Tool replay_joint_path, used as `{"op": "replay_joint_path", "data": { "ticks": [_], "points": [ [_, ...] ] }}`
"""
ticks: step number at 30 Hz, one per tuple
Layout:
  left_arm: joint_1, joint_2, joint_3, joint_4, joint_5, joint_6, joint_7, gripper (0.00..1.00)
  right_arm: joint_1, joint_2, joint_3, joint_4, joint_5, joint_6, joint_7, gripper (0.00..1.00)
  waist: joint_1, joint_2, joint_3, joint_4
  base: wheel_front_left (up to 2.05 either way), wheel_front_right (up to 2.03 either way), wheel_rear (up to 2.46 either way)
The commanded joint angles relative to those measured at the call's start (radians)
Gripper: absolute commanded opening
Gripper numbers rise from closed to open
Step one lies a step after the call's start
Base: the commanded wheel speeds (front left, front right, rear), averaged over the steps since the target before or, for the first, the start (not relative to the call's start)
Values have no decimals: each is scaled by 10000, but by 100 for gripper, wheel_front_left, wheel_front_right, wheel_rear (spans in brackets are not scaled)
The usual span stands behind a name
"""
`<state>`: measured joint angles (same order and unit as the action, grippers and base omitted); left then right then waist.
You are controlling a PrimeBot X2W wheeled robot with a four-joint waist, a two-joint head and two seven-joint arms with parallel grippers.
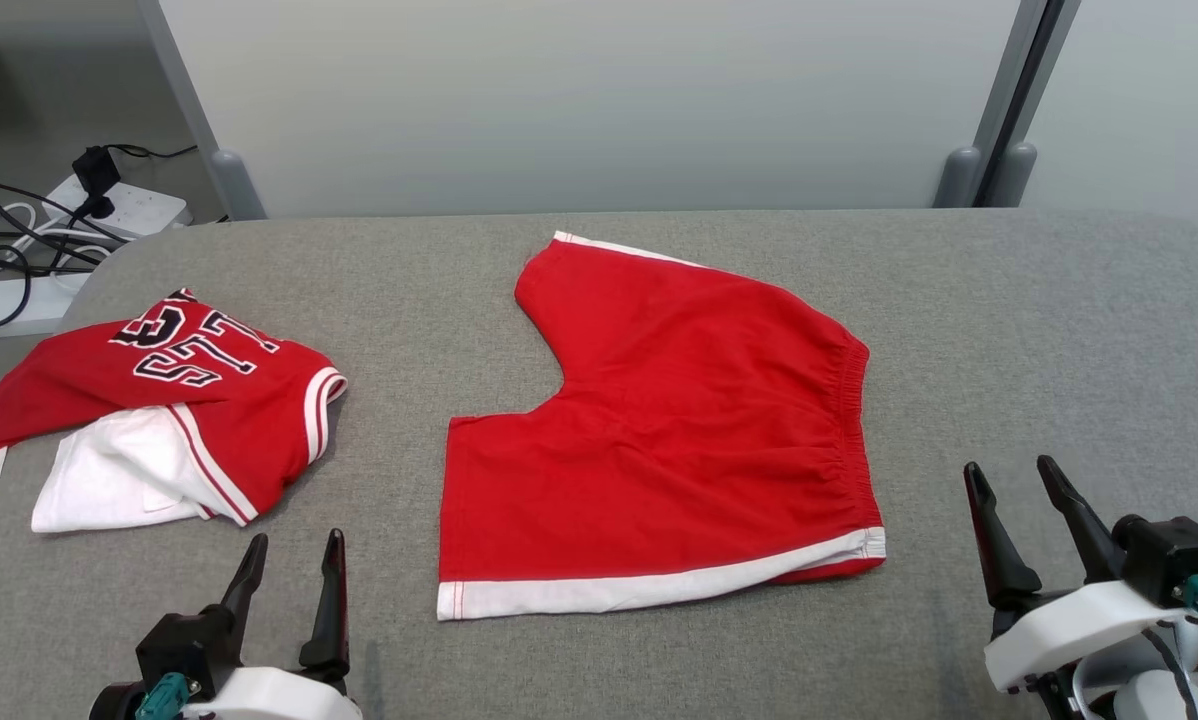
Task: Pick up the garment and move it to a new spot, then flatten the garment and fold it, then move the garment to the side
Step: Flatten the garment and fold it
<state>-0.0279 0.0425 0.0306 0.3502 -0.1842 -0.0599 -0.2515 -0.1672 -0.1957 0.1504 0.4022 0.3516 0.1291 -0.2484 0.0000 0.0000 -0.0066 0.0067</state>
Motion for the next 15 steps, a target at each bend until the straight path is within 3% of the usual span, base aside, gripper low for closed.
{"op": "replay_joint_path", "data": {
  "ticks": [1, 15],
  "points": [
    [-141, 79, 242, -320, 111, 131, -103, 100, -4, -61, 70, -308, -129, 16, -133, 100, 0, 0, -8, 10, 0, 0, 0],
    [234, 78, -12, -568, 218, 387, -103, 100, 554, 400, -206, -543, -854, 16, -133, 100, 0, 0, -20, -38, 0, 0, 0]
  ]
}}
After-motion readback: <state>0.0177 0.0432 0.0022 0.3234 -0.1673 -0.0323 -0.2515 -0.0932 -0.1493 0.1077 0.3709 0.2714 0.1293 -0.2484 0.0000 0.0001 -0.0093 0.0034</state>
